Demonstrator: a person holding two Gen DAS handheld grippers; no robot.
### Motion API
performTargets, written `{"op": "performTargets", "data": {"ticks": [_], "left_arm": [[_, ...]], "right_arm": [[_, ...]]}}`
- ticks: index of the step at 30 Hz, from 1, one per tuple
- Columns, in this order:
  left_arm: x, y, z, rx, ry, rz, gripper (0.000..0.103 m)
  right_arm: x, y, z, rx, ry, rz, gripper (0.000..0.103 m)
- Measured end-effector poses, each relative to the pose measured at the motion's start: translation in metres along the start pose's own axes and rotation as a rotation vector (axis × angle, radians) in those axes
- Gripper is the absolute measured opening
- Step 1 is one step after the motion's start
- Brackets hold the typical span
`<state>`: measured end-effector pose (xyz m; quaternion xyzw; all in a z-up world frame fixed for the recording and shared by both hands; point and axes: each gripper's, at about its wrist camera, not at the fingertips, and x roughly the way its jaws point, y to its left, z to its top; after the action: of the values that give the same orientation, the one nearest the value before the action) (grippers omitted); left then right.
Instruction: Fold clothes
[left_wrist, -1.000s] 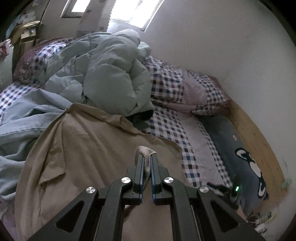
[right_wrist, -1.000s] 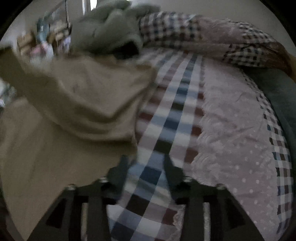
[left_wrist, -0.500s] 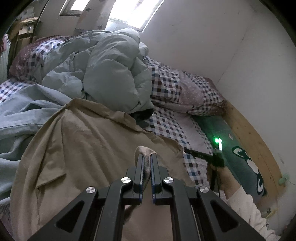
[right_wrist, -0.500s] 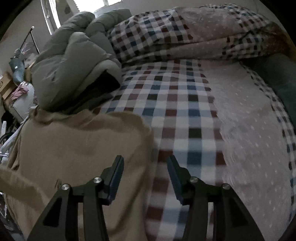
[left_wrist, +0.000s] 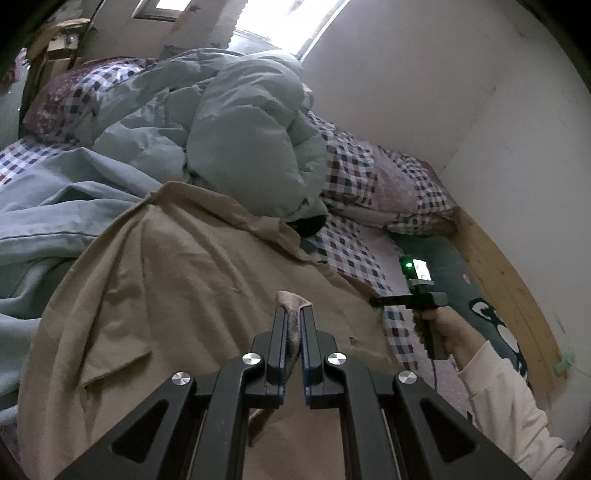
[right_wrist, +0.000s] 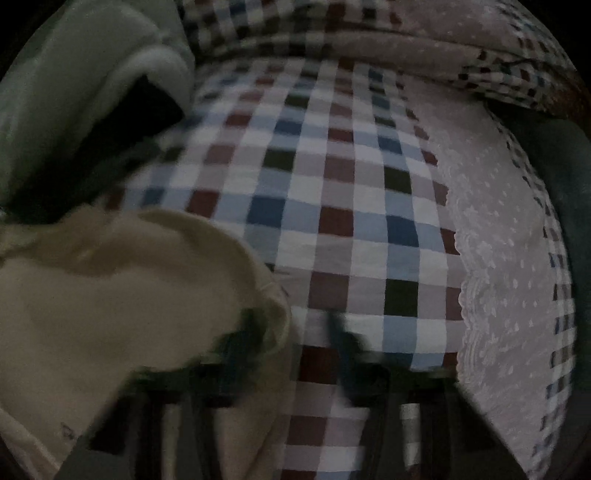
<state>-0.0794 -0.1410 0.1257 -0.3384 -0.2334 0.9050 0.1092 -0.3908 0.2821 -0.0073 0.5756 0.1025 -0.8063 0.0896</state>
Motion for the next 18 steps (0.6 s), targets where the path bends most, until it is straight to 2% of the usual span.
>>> {"op": "performTargets", "data": {"ticks": [7, 16, 18], "left_arm": [[0.015, 0.032, 0.000, -0.028, -0.005, 0.077, 0.005], [0.057, 0.072, -0.025, -0.005, 0.101, 0.252, 0.005], [0.060, 0.074, -0.028, 0.017, 0.103, 0.273, 0.005]], "right_arm": [[-0.017, -0.002, 0.016, -0.035, -0.019, -0.129, 0.004], [-0.015, -0.023, 0.015, 0.047, -0.048, -0.196, 0.004], [-0.014, -0.025, 0.013, 0.062, -0.063, -0.257, 0.002]]}}
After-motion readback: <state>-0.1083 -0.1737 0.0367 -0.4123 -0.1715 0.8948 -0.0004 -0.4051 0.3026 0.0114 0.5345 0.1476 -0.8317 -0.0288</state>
